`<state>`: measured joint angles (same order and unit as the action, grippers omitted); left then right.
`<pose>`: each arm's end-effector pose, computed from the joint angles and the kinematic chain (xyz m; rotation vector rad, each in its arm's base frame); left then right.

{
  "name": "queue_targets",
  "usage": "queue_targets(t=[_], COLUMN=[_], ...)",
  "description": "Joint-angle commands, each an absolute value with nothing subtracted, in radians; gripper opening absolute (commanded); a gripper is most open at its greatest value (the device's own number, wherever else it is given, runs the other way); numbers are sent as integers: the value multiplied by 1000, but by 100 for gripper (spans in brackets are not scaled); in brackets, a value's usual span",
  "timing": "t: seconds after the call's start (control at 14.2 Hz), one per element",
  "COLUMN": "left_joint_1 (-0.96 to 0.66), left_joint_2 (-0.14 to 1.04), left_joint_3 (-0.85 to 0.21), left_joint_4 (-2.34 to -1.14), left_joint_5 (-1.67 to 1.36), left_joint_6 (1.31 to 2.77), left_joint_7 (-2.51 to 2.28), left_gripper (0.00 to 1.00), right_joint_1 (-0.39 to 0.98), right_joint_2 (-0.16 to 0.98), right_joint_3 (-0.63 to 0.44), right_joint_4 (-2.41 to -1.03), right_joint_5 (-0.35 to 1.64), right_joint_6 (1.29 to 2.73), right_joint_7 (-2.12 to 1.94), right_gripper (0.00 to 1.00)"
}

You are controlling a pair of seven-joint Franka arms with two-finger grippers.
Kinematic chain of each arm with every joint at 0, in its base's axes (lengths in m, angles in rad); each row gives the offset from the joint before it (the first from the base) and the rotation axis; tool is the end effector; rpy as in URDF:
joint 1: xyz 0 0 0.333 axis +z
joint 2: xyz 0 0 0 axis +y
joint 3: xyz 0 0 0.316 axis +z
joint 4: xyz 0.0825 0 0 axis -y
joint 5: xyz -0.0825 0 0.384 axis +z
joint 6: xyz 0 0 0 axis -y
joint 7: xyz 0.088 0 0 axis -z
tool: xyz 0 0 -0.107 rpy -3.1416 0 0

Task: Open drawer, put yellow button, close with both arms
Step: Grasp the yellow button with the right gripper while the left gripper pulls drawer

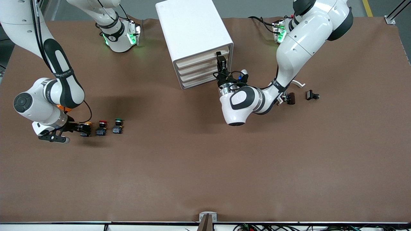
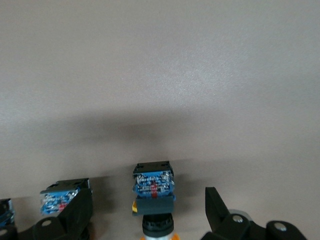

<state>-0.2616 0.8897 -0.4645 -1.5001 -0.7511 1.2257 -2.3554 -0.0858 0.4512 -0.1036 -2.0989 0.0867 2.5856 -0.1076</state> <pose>0.4250 -0.4341 0.2178 -1.1353 -1.3675 1.3524 0.5759 -0.1117 0.2062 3.1294 -0.2248 0.0613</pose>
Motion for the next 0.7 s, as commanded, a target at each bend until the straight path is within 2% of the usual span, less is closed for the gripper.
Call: queue_targets(t=[0.0,0.28,0.35,0.42,0.56,0.63], left_joint_1=[-273,-259,-259,-259,-252,-250], left_joint_2=[893,890,888,887,888,888], left_joint_3=[-393,-359,-342,-330,-296,-276], left_joint_4=[-1467,-1440,-1434,-1433,-1405,-1398], left_joint_5=[-749,-762,-776,-785,-813,-828], left_joint_6=[1250,1287,1289,1292,1299,1310], left_joint_7=[-2341,-2341,-2339,-2339,-2338,-2336], left_gripper=[14,14,14,14,13,13], right_joint_1=[-87,-89,-89,-89,-92,-94], right_joint_2=[482,492,491,492,492,492], right_joint_3=[-91,-91,-91,-91,-91,-91], right_joint_4=[-2109,-2111,-2111,-2109,-2109,-2109], right_joint_5=[107,107,107,107,107,107], right_joint_6=[2629,2628,2628,2626,2625,2619], right_joint_7=[-100,-106,-112,-112,-113,-115], right_gripper=[100,100,90,70,59,23])
